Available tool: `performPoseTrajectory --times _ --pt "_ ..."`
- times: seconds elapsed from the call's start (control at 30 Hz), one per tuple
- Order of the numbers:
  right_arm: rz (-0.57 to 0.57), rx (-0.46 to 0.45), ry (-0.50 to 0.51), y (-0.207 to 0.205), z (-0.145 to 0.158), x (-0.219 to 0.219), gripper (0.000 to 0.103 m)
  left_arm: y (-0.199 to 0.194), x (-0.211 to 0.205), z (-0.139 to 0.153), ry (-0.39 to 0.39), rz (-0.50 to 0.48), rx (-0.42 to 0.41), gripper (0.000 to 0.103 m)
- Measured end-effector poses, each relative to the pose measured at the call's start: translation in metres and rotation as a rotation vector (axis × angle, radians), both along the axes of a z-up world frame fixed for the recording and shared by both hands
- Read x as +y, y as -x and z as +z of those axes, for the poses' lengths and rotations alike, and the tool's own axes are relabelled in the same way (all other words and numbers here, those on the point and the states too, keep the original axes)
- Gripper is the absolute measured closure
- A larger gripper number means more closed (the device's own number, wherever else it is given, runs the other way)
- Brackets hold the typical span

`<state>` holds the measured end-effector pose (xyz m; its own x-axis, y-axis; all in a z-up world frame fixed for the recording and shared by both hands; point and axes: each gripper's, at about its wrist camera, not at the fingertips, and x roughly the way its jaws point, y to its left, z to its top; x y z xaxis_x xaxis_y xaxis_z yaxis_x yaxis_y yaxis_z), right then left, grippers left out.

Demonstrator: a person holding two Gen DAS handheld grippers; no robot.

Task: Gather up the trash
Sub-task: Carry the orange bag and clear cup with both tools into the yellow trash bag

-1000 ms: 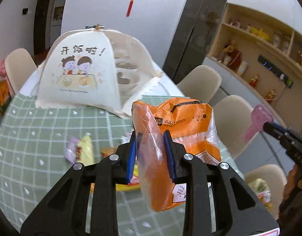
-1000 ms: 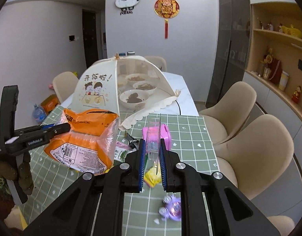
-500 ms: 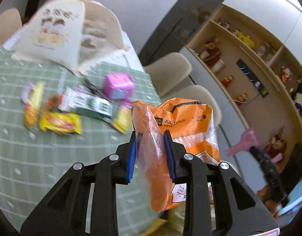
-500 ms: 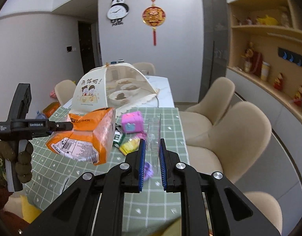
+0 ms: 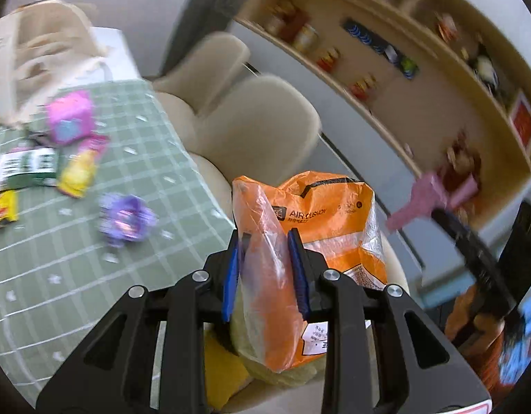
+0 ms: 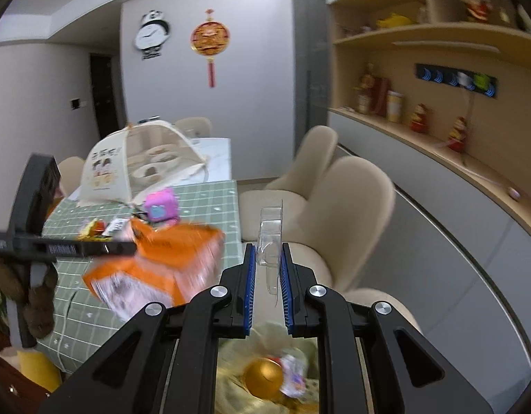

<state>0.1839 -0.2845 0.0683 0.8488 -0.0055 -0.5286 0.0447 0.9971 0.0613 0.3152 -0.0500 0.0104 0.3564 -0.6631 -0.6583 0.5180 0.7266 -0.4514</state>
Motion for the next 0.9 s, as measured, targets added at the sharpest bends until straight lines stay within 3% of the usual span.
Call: performPoseTrajectory --times 0.17,0.47,0.67,0.9 --pt "-0.069 -0.003 -0.019 0.024 -0.008 -0.029 0.088 0.020 -0.077 -0.044 -0.086 -0.158 0.029 0.077" --pt "-0.152 0.017 -0.055 0.053 -0.028 -0.055 0.088 0.042 -0.165 -0.115 -0.250 -0.300 0.048 0.074" --pt "-0.157 0.043 -0.103 0.058 -0.045 -0.063 0.088 0.036 -0.157 -0.129 -0.190 -0.287 0.109 0.050" --pt "-0.095 0.107 -0.163 0.030 -0.091 -0.039 0.088 0.018 -0.116 -0.092 -0.109 -0.185 0.081 0.043"
